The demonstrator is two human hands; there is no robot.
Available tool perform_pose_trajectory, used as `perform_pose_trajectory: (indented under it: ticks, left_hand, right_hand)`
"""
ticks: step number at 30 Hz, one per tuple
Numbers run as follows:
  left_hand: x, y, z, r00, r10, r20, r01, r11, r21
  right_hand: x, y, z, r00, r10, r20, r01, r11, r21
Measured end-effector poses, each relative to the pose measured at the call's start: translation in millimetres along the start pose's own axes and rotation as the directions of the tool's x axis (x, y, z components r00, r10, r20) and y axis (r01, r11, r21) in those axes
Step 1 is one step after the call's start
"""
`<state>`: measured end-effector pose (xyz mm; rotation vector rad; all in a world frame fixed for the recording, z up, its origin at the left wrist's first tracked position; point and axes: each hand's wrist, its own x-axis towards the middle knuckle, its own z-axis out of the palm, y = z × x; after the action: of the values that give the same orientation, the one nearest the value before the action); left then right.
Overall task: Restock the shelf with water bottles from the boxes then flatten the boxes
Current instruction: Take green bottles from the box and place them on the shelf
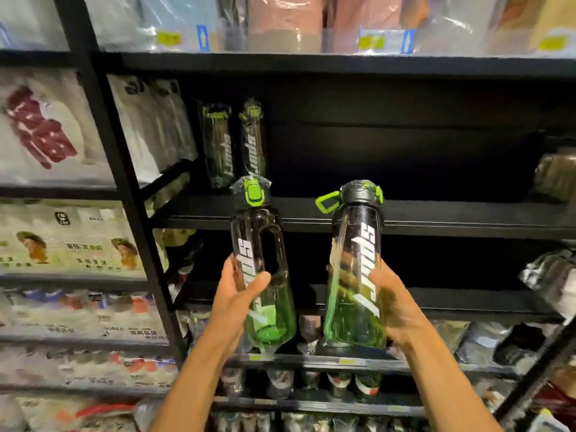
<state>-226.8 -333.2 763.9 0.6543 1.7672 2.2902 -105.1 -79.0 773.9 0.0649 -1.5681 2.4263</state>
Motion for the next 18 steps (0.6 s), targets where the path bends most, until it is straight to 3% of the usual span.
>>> perform_pose_trajectory:
  ticks: [10,18]
  left_hand:
    - [153,42,16,0.992,0.127,-0.003,-0.126,0.983,0.135]
    - [257,50,46,0.993,0.106,0.052,-0.115,0.964,0.241]
  right_hand:
    - [130,-55,-33,0.975,-0.174,-0.135,0.129,0.948,-0.290]
    - [215,-85,-54,0.953,-0.274,-0.129,0.201,0.890,-0.409]
